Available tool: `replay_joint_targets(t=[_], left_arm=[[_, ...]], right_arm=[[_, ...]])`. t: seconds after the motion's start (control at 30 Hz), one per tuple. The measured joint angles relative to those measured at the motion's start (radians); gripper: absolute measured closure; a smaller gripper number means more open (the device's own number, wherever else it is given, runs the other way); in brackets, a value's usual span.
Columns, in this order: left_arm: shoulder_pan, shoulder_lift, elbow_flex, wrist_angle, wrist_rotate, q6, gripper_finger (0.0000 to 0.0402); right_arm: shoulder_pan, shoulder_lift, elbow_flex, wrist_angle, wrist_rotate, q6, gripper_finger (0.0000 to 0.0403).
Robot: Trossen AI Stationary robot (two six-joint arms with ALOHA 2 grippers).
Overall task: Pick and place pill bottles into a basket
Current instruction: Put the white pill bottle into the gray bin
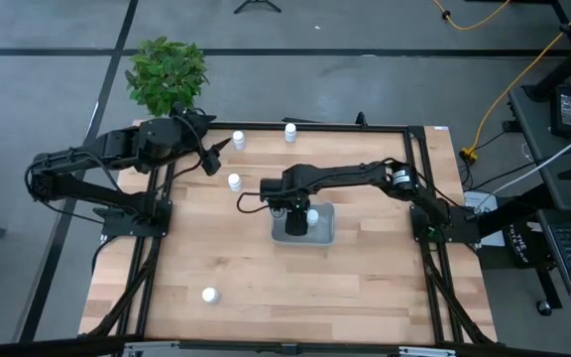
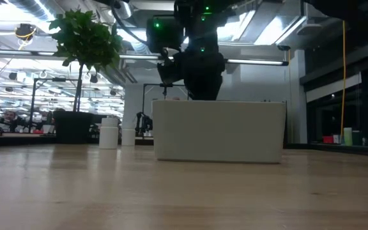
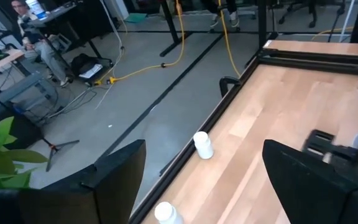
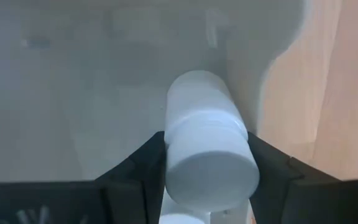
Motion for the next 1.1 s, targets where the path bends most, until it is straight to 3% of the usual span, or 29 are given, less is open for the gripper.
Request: replay_joint_targets(t=[0.27,0.5,0.63,0.9,1.1], left_arm=[[-0.016,0.0,0.0,-0.006,-0.003,0.013,0.0084],[-0.016,0.0,0.0,-0.006,-0.005,0.029,0.0084],[-0.016,0.0,0.0,-0.006,-0.005,0.037,0.0084],[-0.016,0.0,0.0,-0.025,-0.005,0.038,0.0084],[-0.005,-0.001,-0.012,-0.114,-0.037,0.039,0.0084]], right_arm=[[-0.008,0.0,0.0,-0.016,-0.001,0.02,0.0236],[-0.007,0.0,0.0,-0.011,-0.001,0.067,0.0107],[-0.008,0.0,0.001,-0.012,-0.001,0.086,0.007],[-0.005,-0.003,0.162,-0.096,0.017,0.109,0.0077],[-0.006,-0.006,0.411,-0.276,0.228,0.079,0.009]])
